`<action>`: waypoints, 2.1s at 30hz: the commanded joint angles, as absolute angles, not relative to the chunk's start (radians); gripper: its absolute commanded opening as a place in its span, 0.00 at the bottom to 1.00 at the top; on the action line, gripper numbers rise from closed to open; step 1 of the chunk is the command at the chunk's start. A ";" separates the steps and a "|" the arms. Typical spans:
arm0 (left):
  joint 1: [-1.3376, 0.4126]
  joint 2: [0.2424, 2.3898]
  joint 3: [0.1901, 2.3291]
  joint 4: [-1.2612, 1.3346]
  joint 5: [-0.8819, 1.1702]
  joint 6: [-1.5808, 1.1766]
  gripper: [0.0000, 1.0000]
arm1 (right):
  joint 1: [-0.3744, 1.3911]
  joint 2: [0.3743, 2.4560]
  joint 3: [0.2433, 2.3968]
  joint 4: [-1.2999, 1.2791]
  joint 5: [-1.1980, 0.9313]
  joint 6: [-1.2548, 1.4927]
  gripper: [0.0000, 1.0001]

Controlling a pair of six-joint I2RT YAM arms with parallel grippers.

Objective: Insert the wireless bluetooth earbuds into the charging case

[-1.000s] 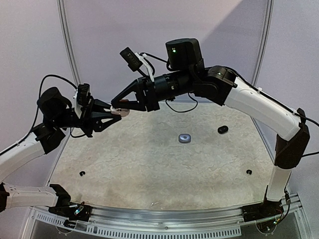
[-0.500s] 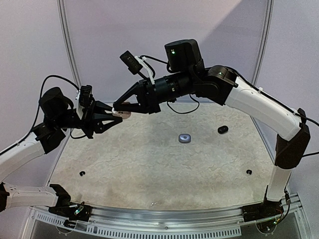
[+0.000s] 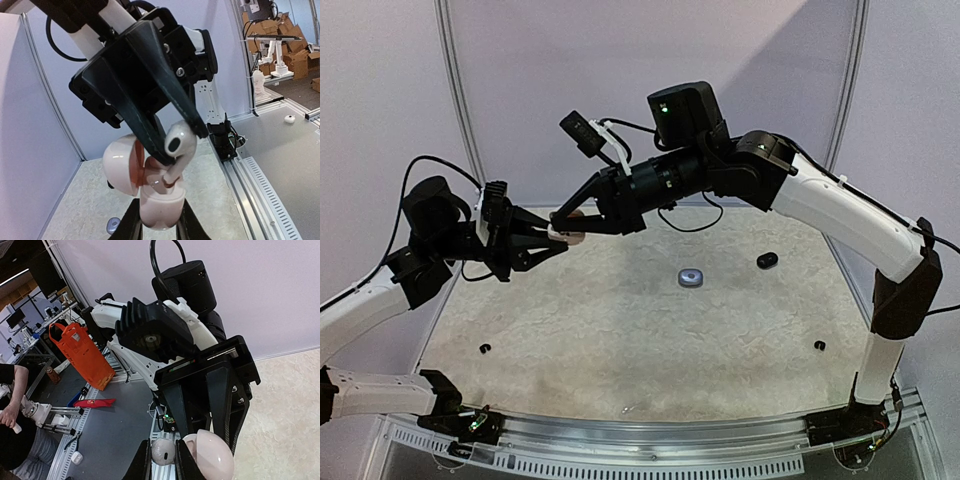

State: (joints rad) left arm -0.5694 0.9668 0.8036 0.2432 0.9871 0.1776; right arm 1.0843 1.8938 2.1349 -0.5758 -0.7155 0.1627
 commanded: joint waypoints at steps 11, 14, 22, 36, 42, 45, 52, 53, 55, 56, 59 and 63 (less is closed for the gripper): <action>-0.601 0.953 0.850 0.242 1.034 0.207 0.00 | 1.074 1.941 2.150 -0.723 -0.561 0.117 0.06; -0.604 0.952 0.847 0.262 1.045 0.157 0.00 | 1.074 1.942 2.149 -0.725 -0.533 0.110 0.09; -0.604 0.942 0.843 0.275 1.071 0.108 0.00 | 1.073 1.941 2.150 -0.735 -0.512 0.091 0.12; -0.605 0.949 0.867 0.173 1.092 0.283 0.00 | 1.070 1.928 2.150 -0.830 -0.579 0.041 0.11; -0.606 0.954 0.876 0.146 1.117 0.289 0.00 | 1.070 1.934 2.153 -0.848 -0.541 0.017 0.12; -0.613 0.959 0.877 0.150 1.118 0.267 0.00 | 1.069 1.938 2.154 -0.826 -0.525 0.023 0.12; -0.618 0.960 0.875 0.176 1.119 0.178 0.00 | 1.070 1.945 2.154 -0.821 -0.467 0.028 0.14; -0.618 0.961 0.874 0.182 1.120 0.166 0.00 | 1.070 1.946 2.154 -0.822 -0.455 0.028 0.14; -0.618 0.960 0.873 0.194 1.122 0.137 0.00 | 1.069 1.945 2.154 -0.822 -0.435 0.031 0.14; -0.618 0.961 0.872 0.203 1.124 0.121 0.00 | 1.068 1.945 2.154 -0.821 -0.428 0.031 0.14; -0.618 0.963 0.871 0.219 1.130 0.089 0.00 | 1.064 1.945 2.155 -0.819 -0.423 0.029 0.15; -0.618 0.961 0.873 0.215 1.127 0.086 0.00 | 1.059 1.944 2.155 -0.824 -0.420 0.040 0.20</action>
State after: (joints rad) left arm -0.5831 0.9844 0.8204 0.0921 1.0229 0.1101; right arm 1.0946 1.9018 2.1689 -0.7258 -0.5621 0.0402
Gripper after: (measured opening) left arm 0.206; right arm 0.197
